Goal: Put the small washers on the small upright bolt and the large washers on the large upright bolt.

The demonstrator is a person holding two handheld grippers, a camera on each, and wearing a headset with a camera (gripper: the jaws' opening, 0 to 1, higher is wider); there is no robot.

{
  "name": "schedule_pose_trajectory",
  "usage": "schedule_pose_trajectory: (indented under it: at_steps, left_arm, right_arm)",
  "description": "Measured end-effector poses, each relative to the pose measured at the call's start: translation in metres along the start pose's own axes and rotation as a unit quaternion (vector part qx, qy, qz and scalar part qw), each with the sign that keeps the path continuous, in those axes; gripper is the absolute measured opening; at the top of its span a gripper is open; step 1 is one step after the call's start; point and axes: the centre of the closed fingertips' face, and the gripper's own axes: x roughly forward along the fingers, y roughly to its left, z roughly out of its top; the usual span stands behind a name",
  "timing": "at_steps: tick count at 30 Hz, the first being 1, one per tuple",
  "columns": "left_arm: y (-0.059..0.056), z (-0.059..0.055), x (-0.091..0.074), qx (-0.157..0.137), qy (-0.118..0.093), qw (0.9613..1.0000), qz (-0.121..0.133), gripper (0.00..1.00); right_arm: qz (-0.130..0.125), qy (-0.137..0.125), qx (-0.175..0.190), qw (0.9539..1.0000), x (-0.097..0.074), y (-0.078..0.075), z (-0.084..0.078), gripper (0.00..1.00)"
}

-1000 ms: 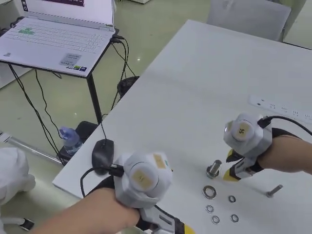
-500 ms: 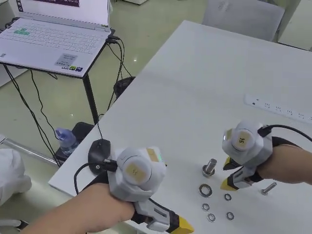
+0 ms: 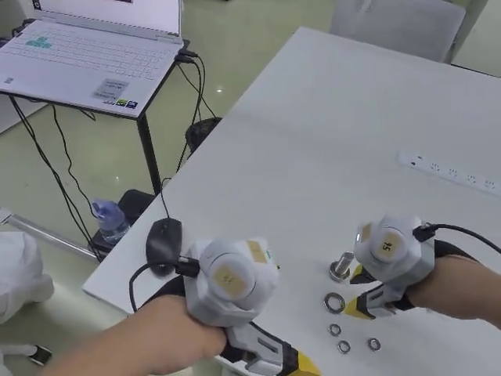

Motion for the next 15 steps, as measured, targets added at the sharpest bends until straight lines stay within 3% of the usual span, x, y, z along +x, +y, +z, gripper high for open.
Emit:
schedule_pose_trajectory:
  at_steps: [6, 11, 15]
  left_arm:
    - [0.002, 0.0, -0.002, 0.003, 0.002, 1.0, -0.003, 0.88]
    - [0.002, 0.006, 0.002, 0.008, -0.001, 0.9999, -0.008, 0.87]
    - [-0.002, 0.004, 0.004, 0.012, 0.003, 0.9998, -0.013, 0.87]
  right_arm:
    - [-0.016, -0.003, -0.005, 0.9999, 0.012, -0.006, 0.005, 0.31]
    - [-0.012, 0.002, 0.0, 0.9999, 0.023, -0.004, 0.003, 0.31]
    - [-0.012, 0.011, -0.001, 0.9999, 0.03, -0.004, -0.001, 0.31]
